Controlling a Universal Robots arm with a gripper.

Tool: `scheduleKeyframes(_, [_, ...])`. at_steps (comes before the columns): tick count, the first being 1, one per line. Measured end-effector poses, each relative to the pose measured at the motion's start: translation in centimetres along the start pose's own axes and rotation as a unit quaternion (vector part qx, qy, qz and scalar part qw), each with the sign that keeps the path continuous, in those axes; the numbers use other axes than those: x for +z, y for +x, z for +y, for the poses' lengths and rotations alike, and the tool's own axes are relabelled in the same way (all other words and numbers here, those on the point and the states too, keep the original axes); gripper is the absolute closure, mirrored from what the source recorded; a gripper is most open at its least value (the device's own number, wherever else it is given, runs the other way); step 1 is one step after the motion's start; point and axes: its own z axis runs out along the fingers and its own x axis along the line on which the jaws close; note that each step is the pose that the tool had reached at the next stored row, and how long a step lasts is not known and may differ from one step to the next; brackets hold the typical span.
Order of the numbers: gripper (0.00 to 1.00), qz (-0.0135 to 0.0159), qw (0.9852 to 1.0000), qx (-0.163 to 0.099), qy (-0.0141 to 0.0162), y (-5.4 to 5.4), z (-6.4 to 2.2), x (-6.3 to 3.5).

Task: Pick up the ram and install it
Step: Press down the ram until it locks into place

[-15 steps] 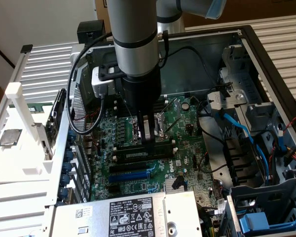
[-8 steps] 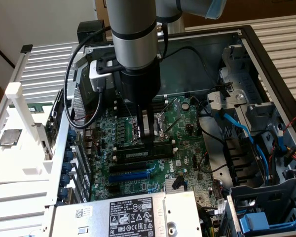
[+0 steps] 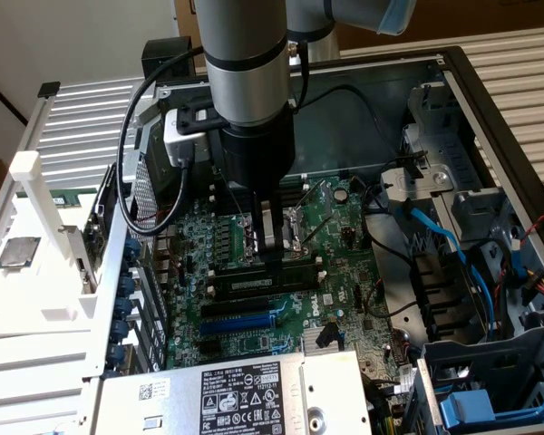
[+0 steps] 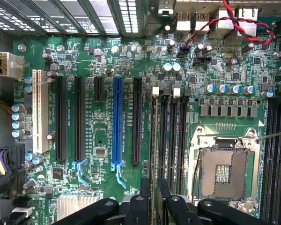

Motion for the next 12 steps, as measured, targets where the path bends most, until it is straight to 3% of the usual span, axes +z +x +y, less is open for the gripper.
scheduleKeyframes(5, [0.79, 0.0, 1.0, 0.0, 0.0, 0.0, 0.0, 0.0])
scheduleKeyframes(7, [0.81, -0.0001, 1.0, 0.0, 0.0, 0.0, 0.0, 0.0])
scheduleKeyframes(9, [0.9, -0.0001, 1.0, 0.0, 0.0, 0.0, 0.0, 0.0])
scheduleKeyframes(12, [0.9, -0.0001, 1.0, 0.0, 0.0, 0.0, 0.0, 0.0])
